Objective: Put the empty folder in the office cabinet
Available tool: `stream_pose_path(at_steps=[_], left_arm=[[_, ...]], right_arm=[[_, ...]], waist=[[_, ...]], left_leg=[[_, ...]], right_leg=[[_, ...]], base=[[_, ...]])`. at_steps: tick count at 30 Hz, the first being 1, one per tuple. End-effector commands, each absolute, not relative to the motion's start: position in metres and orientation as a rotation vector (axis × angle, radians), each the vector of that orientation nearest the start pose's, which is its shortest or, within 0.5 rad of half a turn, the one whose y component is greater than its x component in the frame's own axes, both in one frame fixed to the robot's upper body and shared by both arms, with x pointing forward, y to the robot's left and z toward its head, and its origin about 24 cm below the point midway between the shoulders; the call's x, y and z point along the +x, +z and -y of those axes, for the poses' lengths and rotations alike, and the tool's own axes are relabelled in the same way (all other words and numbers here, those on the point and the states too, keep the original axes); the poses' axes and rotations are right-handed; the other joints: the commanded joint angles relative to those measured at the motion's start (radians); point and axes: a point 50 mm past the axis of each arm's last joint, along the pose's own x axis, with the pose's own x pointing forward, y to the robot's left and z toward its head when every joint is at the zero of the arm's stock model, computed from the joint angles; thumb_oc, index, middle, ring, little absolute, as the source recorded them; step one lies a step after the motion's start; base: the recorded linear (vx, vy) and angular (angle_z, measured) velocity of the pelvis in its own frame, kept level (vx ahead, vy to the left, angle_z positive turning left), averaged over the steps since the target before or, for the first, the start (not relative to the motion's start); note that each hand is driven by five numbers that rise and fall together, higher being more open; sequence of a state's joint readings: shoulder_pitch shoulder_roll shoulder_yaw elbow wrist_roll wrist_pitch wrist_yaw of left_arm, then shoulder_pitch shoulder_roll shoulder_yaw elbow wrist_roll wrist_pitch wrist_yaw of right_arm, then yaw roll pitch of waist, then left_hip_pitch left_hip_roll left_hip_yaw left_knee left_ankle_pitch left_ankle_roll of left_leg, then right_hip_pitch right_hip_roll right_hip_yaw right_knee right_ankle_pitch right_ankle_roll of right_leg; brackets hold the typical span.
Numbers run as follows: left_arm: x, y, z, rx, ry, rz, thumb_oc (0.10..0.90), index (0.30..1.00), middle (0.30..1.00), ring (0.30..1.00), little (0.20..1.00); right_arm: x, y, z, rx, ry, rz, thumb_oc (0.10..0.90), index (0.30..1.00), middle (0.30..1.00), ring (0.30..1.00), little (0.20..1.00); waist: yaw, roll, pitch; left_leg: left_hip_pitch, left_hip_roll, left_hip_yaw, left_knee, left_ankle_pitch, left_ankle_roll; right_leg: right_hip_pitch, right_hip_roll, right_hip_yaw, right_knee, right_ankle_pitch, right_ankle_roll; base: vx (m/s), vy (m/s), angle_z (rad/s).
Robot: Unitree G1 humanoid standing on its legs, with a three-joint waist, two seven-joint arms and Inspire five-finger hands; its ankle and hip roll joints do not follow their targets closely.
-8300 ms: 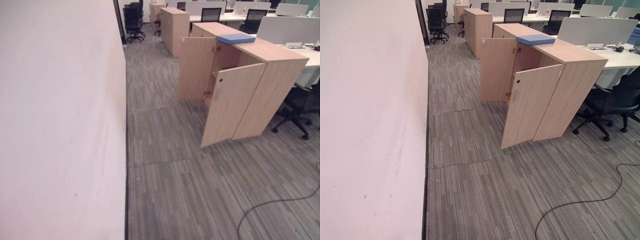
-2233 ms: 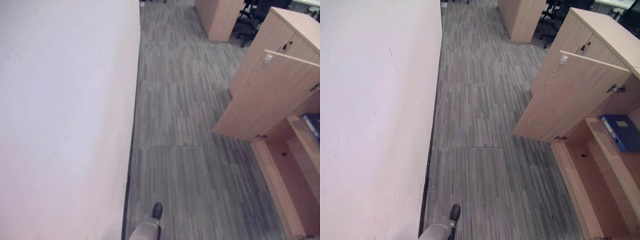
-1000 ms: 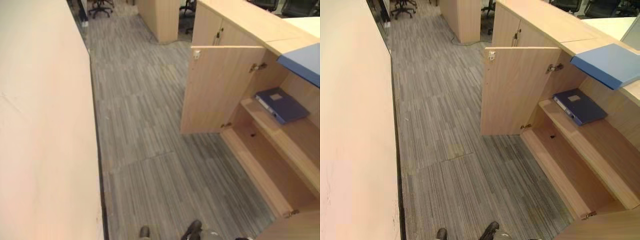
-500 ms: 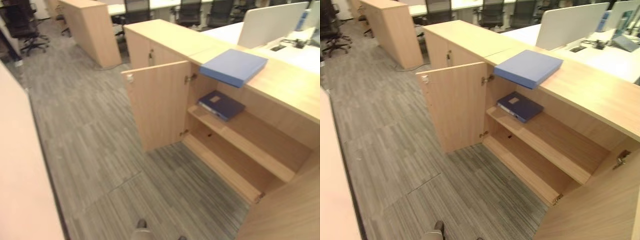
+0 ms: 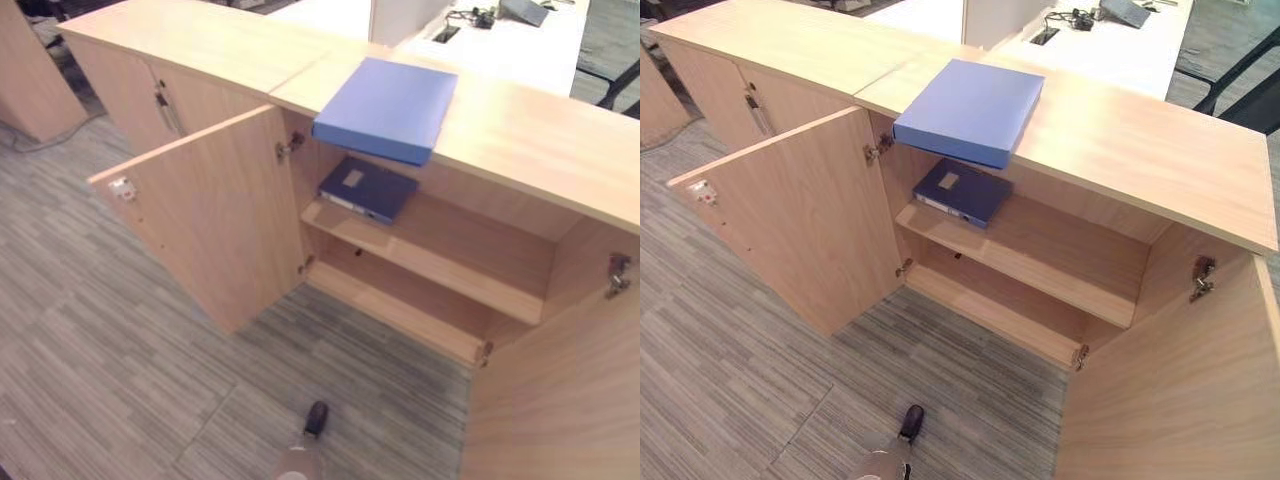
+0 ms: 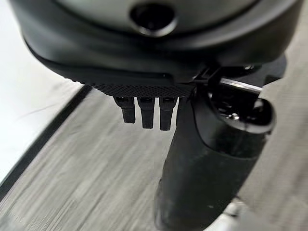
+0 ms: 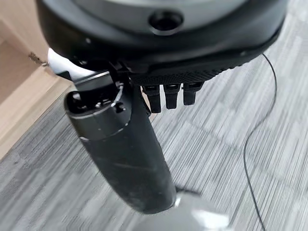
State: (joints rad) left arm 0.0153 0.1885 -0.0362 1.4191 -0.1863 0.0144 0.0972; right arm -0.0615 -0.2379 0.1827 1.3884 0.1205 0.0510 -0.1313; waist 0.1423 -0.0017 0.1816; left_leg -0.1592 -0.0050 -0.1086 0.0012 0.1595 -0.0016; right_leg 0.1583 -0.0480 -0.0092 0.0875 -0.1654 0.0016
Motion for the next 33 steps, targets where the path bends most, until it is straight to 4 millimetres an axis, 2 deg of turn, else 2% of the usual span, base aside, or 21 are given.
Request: stream_pose_path(at_steps=[1, 2, 3, 4, 5, 6, 8, 11, 12, 13, 15, 17, 18, 21, 27, 29, 30, 33], left_arm=[[0.026, -0.165, -0.26, 0.21, 0.35, -1.439, 0.8, 0.9, 0.9, 0.9, 0.9], [0.03, -0.165, -0.262, 0.208, 0.358, -1.425, 0.8, 0.9, 0.9, 0.9, 0.9], [0.035, -0.164, -0.263, 0.215, 0.356, -1.406, 0.8, 0.9, 0.9, 0.9, 0.9], [0.035, -0.164, -0.263, 0.215, 0.356, -1.406, 0.8, 0.9, 0.9, 0.9, 0.9], [0.041, -0.163, -0.265, 0.226, 0.354, -1.384, 0.8, 0.9, 0.9, 0.9, 0.9], [0.042, -0.162, -0.266, 0.23, 0.353, -1.376, 0.8, 0.9, 0.9, 0.9, 0.9], [0.048, -0.161, -0.265, 0.23, 0.355, -1.354, 0.8, 0.9, 0.9, 0.9, 0.9], [0.056, -0.162, -0.26, 0.237, 0.323, -1.326, 0.8, 0.9, 0.9, 0.9, 0.9], [0.056, -0.163, -0.258, 0.241, 0.307, -1.331, 0.8, 0.9, 0.9, 0.9, 0.9], [0.057, -0.164, -0.255, 0.245, 0.287, -1.333, 0.8, 0.9, 0.9, 0.9, 0.9], [0.059, -0.165, -0.249, 0.257, 0.251, -1.33, 0.8, 0.9, 0.9, 0.9, 0.9], [0.061, -0.165, -0.247, 0.262, 0.233, -1.324, 0.8, 0.9, 0.9, 0.9, 0.9], [0.065, -0.165, -0.245, 0.289, 0.194, -1.32, 0.8, 0.9, 0.9, 0.9, 0.9], [0.066, -0.165, -0.242, 0.308, 0.173, -1.317, 0.8, 0.9, 0.9, 0.9, 0.9], [0.066, -0.167, -0.234, 0.244, 0.182, -1.31, 0.8, 0.9, 0.9, 0.9, 0.9], [0.082, -0.164, -0.229, 0.164, 0.21, -1.219, 0.8, 0.9, 0.9, 0.9, 0.9], [0.082, -0.164, -0.229, 0.164, 0.21, -1.219, 0.8, 0.9, 0.9, 0.9, 0.9], [0.115, -0.148, -0.227, -0.078, 0.34, -0.988, 0.8, 0.9, 0.9, 0.9, 0.9]], right_arm=[[0.079, -0.161, 0.252, -0.307, -0.232, -1.336, 0.8, 0.9, 0.9, 0.9, 0.9], [0.082, -0.161, 0.251, -0.296, -0.236, -1.322, 0.8, 0.9, 0.9, 0.9, 0.9], [0.09, -0.16, 0.249, -0.298, -0.227, -1.296, 0.8, 0.9, 0.9, 0.9, 0.9], [0.09, -0.16, 0.249, -0.298, -0.227, -1.296, 0.8, 0.9, 0.9, 0.9, 0.9], [0.103, -0.158, 0.244, -0.305, -0.201, -1.249, 0.8, 0.9, 0.9, 0.9, 0.9], [0.108, -0.157, 0.239, -0.31, -0.175, -1.226, 0.8, 0.9, 0.9, 0.9, 0.9], [0.118, -0.155, 0.233, -0.317, -0.15, -1.191, 0.8, 0.9, 0.9, 0.9, 0.9], [0.132, -0.151, 0.232, -0.34, -0.136, -1.144, 0.8, 0.9, 0.9, 0.9, 0.9], [0.135, -0.149, 0.232, -0.34, -0.137, -1.134, 0.8, 0.9, 0.9, 0.9, 0.9], [0.139, -0.148, 0.233, -0.337, -0.141, -1.122, 0.8, 0.9, 0.9, 0.9, 0.9], [0.143, -0.146, 0.234, -0.334, -0.154, -1.107, 0.8, 0.9, 0.9, 0.9, 0.9], [0.145, -0.145, 0.235, -0.337, -0.158, -1.103, 0.8, 0.9, 0.9, 0.9, 0.9], [0.144, -0.145, 0.237, -0.342, -0.167, -1.108, 0.8, 0.9, 0.9, 0.9, 0.9], [0.132, -0.149, 0.239, -0.328, -0.184, -1.143, 0.8, 0.9, 0.9, 0.9, 0.9], [0.11, -0.156, 0.243, -0.347, -0.188, -1.219, 0.8, 0.9, 0.9, 0.9, 0.9], [0.105, -0.157, 0.241, -0.332, -0.189, -1.223, 0.8, 0.9, 0.9, 0.9, 0.9], [0.105, -0.157, 0.241, -0.332, -0.189, -1.223, 0.8, 0.9, 0.9, 0.9, 0.9], [0.107, -0.156, 0.239, -0.305, -0.188, -1.188, 0.8, 0.9, 0.9, 0.9, 0.9]], waist=[[-0.009, -0.002, -0.059], [-0.014, 0.009, -0.059], [-0.021, 0.016, -0.056], [-0.021, 0.016, -0.056], [-0.025, 0.032, -0.051], [-0.02, 0.033, -0.046], [-0.024, 0.037, -0.028], [-0.033, 0.052, -0.001], [-0.037, 0.055, 0.006], [-0.048, 0.059, 0.014], [-0.064, 0.055, 0.036], [-0.072, 0.055, 0.047], [-0.093, 0.05, 0.061], [-0.101, 0.033, 0.044], [-0.09, 0.027, -0.029], [-0.083, 0.016, -0.05], [-0.084, 0.016, -0.049], [-0.073, 0.01, -0.066]], left_leg=[[-0.121, -0.046, -0.012, 0.168, -0.146, 0.027], [-0.108, -0.049, -0.006, 0.161, -0.15, 0.036], [-0.089, -0.06, 0.014, 0.152, -0.161, 0.052], [-0.089, -0.06, 0.014, 0.152, -0.161, 0.052], [-0.056, -0.076, 0.041, 0.136, -0.177, 0.076], [-0.022, -0.083, 0.058, 0.127, -0.205, 0.078], [0.028, -0.089, 0.077, 0.11, -0.219, 0.086], [0.06, -0.082, 0.085, 0.082, -0.22, 0.083], [0.073, -0.078, 0.084, 0.069, -0.218, 0.081], [0.066, -0.078, 0.087, 0.064, -0.2, 0.084], [0.088, -0.084, 0.086, 0.052, -0.202, 0.083], [0.098, -0.087, 0.082, 0.047, -0.201, 0.083], [0.122, -0.094, 0.069, 0.022, -0.196, 0.08], [0.131, -0.117, 0.052, -0.007, -0.186, 0.075], [0.177, -0.09, 0.032, -0.078, -0.167, 0.058], [0.209, -0.082, 0.013, -0.087, -0.177, 0.049], [0.211, -0.082, 0.012, -0.088, -0.178, 0.049], [0.236, -0.069, 0.007, -0.089, -0.188, 0.038]], right_leg=[[-0.082, -0.137, -0.058, 0.155, 0.06, 0.096], [-0.114, -0.147, -0.064, 0.209, 0.078, 0.09], [-0.151, -0.171, -0.082, 0.28, 0.127, 0.088], [-0.152, -0.171, -0.082, 0.28, 0.127, 0.088], [-0.179, -0.221, -0.158, 0.374, 0.172, 0.069], [-0.178, -0.256, -0.209, 0.416, 0.168, 0.069], [-0.198, -0.267, -0.261, 0.436, 0.144, 0.065], [-0.263, -0.203, -0.294, 0.373, 0.071, 0.057], [-0.28, -0.179, -0.295, 0.327, 0.071, 0.061], [-0.309, -0.158, -0.296, 0.268, 0.104, 0.06], [-0.357, -0.123, -0.266, 0.168, 0.156, 0.08], [-0.382, -0.111, -0.253, 0.132, 0.18, 0.09], [-0.413, -0.082, -0.218, 0.06, 0.217, 0.104], [-0.342, -0.051, -0.188, -0.063, 0.233, 0.1], [-0.247, -0.004, -0.175, -0.13, 0.215, 0.083], [-0.189, 0.009, -0.182, -0.172, 0.206, 0.077], [-0.186, 0.009, -0.182, -0.172, 0.205, 0.077], [-0.149, 0.017, -0.19, -0.175, 0.179, 0.076]], base=[[0.31, 0.386, -0.61], [0.28, 0.399, -0.57], [0.14, 0.229, -0.44], [0.25, 0.386, -0.43], [0.31, 0.362, -0.31], [0.38, 0.445, -0.2], [0.21, 0.205, -0.48], [0.08, 0.063, -0.42], [0.0, 0.006, -0.07], [0.0, -0.023, -0.23], [0.03, -0.045, -0.26], [0.06, -0.055, -0.03], [0.08, -0.089, 0.06], [0.1, -0.101, 0.24], [0.12, -0.094, 0.38], [0.14, -0.112, 0.38], [0.16, -0.116, 0.2], [0.11, -0.075, 0.12]])
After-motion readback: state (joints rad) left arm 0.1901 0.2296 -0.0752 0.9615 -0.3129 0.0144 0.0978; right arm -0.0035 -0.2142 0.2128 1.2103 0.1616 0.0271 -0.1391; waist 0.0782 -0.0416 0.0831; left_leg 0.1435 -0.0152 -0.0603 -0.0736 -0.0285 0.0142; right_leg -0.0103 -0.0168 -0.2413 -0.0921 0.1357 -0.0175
